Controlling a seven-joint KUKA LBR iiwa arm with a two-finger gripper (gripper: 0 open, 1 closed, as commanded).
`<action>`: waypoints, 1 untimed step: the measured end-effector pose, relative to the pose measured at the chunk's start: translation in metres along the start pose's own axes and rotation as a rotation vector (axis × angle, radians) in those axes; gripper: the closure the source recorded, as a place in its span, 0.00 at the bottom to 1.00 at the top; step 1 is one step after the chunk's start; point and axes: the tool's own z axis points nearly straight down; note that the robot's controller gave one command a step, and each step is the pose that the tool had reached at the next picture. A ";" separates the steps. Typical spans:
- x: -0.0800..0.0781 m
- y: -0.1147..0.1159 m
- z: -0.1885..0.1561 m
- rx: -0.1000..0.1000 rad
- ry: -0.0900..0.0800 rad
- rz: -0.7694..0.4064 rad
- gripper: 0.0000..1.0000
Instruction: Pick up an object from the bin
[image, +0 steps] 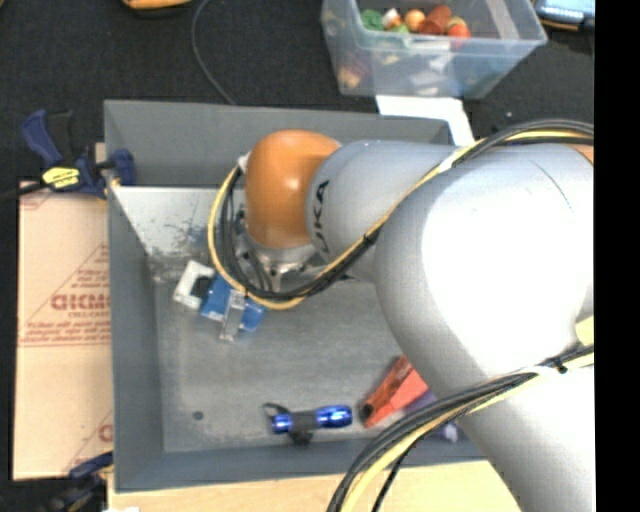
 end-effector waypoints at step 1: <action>0.002 0.011 -0.001 -0.002 0.007 -0.152 1.00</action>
Offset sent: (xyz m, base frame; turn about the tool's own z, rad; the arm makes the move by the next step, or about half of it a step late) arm 0.0000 0.0000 0.0000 0.0000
